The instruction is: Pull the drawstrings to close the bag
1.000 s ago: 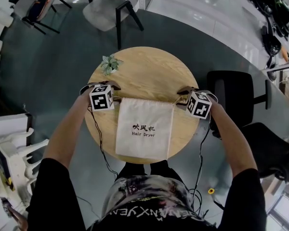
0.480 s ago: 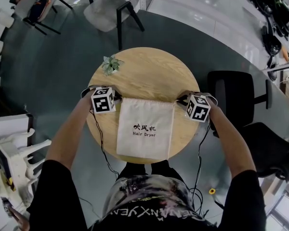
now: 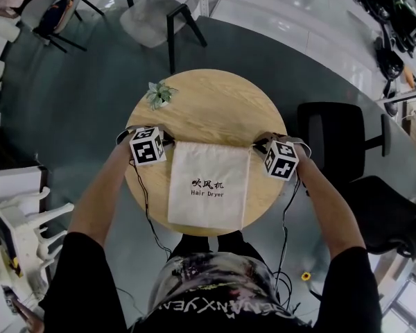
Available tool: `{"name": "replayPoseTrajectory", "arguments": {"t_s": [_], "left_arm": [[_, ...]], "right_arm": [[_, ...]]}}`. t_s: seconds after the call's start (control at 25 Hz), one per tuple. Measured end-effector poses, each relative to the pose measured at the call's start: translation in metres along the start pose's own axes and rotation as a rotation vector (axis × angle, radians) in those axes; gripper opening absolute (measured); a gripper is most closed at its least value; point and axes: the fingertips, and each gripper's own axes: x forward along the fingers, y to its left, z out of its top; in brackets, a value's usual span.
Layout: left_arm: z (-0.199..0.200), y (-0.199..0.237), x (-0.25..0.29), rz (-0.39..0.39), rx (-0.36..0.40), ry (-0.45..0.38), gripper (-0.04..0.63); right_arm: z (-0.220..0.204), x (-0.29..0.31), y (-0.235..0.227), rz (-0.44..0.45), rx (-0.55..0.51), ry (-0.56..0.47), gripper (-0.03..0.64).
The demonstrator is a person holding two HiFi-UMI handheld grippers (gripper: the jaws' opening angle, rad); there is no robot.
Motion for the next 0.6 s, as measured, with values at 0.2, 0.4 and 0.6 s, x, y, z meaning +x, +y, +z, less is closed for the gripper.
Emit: {"name": "replayPoseTrajectory", "arguments": {"t_s": [0.2, 0.4, 0.6], "left_arm": [[-0.001, -0.001, 0.001, 0.051, 0.066, 0.039, 0.021], [0.002, 0.003, -0.004, 0.155, 0.061, 0.024, 0.021], [0.008, 0.007, -0.016, 0.215, 0.041, 0.010, 0.021]], "right_arm": [[0.002, -0.002, -0.002, -0.090, 0.014, 0.000, 0.005], [0.008, -0.010, -0.004, -0.149, 0.012, 0.014, 0.005], [0.010, -0.022, -0.009, -0.203, 0.021, 0.027, 0.005]]}}
